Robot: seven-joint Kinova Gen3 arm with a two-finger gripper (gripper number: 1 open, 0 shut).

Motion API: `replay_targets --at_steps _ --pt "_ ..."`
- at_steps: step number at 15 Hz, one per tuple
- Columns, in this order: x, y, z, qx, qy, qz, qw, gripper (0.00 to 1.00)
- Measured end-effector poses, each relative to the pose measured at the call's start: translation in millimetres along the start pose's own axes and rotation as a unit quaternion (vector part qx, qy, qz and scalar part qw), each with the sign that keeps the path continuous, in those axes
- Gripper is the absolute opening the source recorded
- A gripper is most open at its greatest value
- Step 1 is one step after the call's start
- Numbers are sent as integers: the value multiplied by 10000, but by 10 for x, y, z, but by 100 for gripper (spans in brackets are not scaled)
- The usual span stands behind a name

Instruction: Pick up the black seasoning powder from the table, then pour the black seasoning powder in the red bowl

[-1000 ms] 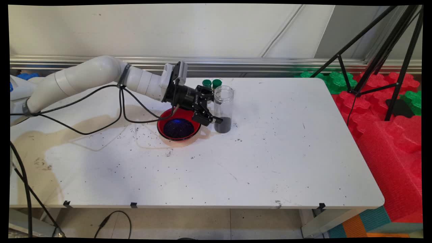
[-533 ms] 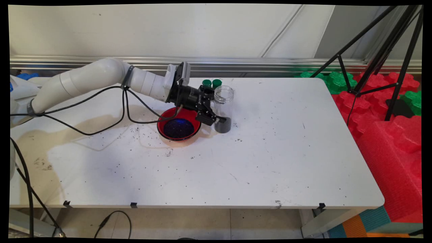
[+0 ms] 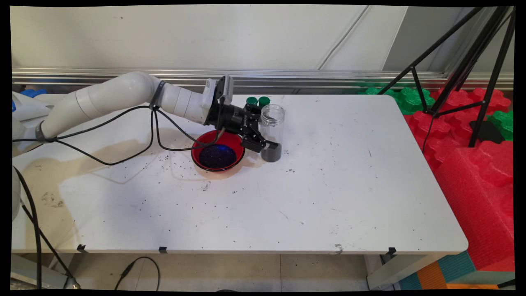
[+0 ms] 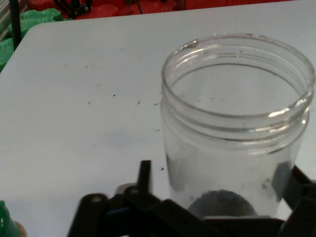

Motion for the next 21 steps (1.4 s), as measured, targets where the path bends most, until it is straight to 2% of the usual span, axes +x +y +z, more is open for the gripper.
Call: replay_targets --at_steps 1,13,21 --pt "1 -2 4 5 12 2 10000 0" --pt "26 8 -39 -21 100 20 9999 0" --pt "179 -12 -178 105 276 -38 9996 0"
